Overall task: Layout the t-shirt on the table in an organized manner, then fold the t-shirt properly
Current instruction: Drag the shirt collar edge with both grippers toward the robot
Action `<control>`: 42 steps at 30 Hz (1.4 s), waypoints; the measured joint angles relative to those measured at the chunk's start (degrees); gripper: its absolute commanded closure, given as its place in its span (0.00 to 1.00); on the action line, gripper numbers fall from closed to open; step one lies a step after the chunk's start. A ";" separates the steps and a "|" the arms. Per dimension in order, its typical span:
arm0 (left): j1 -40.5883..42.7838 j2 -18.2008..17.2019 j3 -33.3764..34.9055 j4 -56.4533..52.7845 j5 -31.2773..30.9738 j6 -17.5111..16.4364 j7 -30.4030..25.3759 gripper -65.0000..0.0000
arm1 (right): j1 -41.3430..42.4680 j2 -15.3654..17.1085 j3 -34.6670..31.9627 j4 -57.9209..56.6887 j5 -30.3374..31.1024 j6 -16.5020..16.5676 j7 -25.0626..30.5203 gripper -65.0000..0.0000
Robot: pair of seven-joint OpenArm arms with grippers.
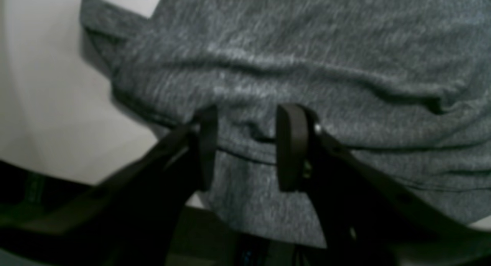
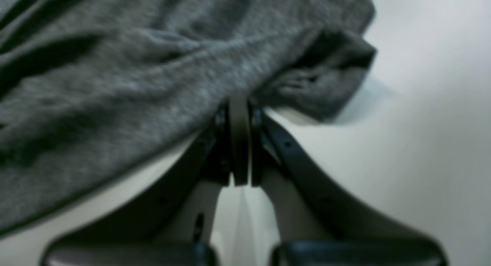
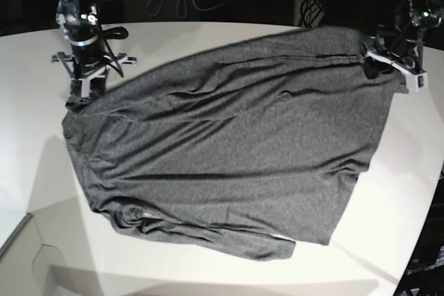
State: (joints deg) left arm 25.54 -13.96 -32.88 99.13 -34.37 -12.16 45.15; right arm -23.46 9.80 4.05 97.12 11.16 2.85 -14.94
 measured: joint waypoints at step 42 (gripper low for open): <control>-30.12 -1.55 5.99 -32.52 -0.20 0.13 -6.19 0.62 | -16.09 -0.76 -3.48 2.56 0.22 6.58 3.34 0.99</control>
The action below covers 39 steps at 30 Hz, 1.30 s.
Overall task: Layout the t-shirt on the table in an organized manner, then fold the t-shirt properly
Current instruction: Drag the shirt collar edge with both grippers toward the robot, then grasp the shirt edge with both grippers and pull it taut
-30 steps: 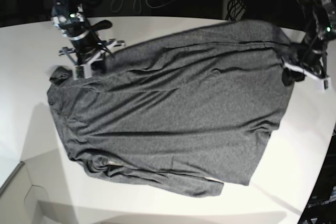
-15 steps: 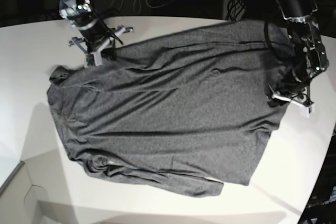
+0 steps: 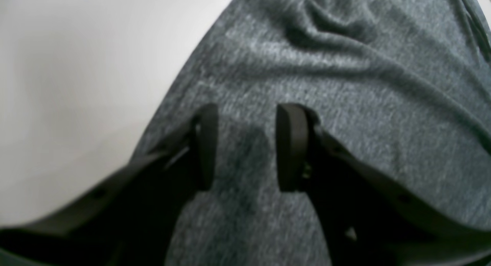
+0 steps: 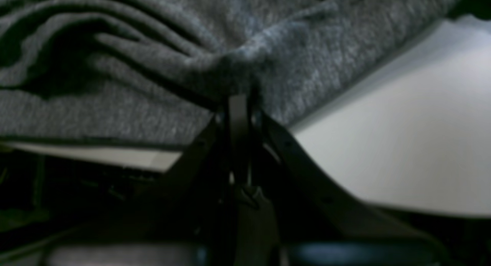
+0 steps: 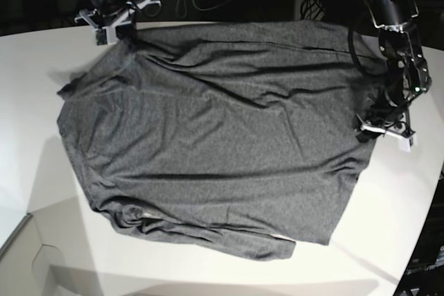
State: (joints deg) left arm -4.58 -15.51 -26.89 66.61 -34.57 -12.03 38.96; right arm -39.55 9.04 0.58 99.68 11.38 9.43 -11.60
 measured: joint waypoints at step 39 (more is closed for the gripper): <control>12.72 0.72 0.04 21.11 -0.02 0.22 1.22 0.62 | 17.81 5.44 1.81 4.48 -0.17 0.59 -14.58 0.99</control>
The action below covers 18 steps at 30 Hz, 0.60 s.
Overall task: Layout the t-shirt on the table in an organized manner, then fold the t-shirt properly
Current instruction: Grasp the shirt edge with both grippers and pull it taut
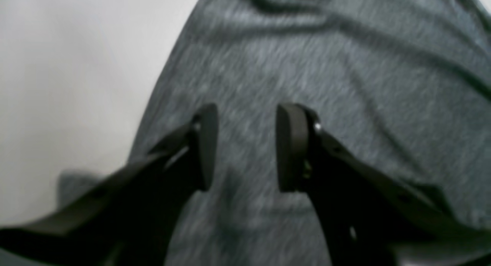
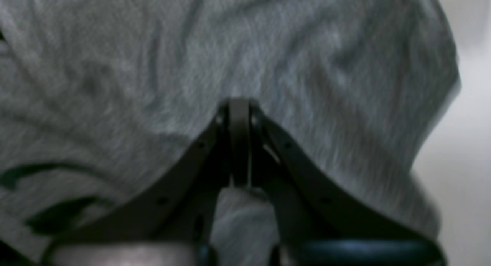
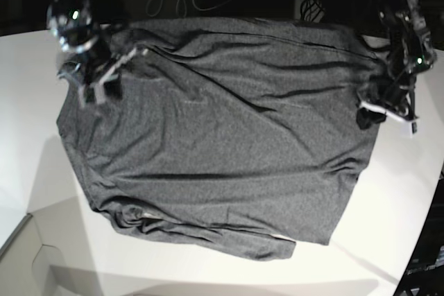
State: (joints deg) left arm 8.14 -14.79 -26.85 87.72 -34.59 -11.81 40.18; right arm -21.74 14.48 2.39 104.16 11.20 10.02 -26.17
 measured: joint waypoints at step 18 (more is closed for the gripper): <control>-8.87 0.48 1.38 -16.09 0.04 0.07 -1.01 0.62 | 25.18 5.29 5.33 -36.76 0.59 -0.39 2.45 1.00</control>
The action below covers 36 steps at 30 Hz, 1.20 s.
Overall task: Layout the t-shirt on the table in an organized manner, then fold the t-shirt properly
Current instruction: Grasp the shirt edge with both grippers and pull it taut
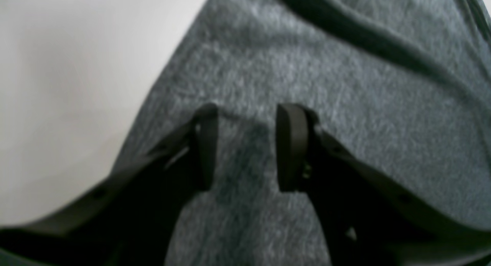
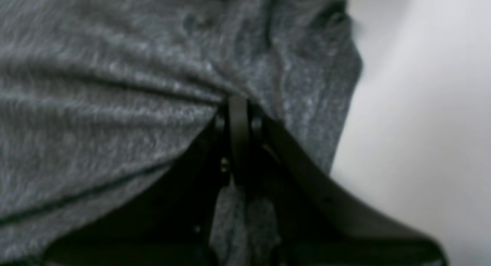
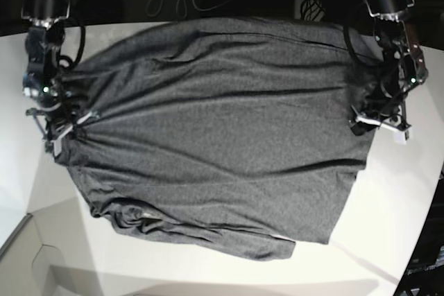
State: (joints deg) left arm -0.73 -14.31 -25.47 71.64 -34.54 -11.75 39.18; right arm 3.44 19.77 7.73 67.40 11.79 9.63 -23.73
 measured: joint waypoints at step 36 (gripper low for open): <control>-37.94 0.04 40.70 -48.06 -0.87 -0.31 -22.53 1.00 | -20.52 -4.02 6.14 28.79 -0.68 -0.22 -0.26 1.00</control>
State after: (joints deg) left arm -38.68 -14.26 15.22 23.57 -35.42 -12.05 16.64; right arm -17.08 15.75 13.87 96.18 11.11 9.41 -23.99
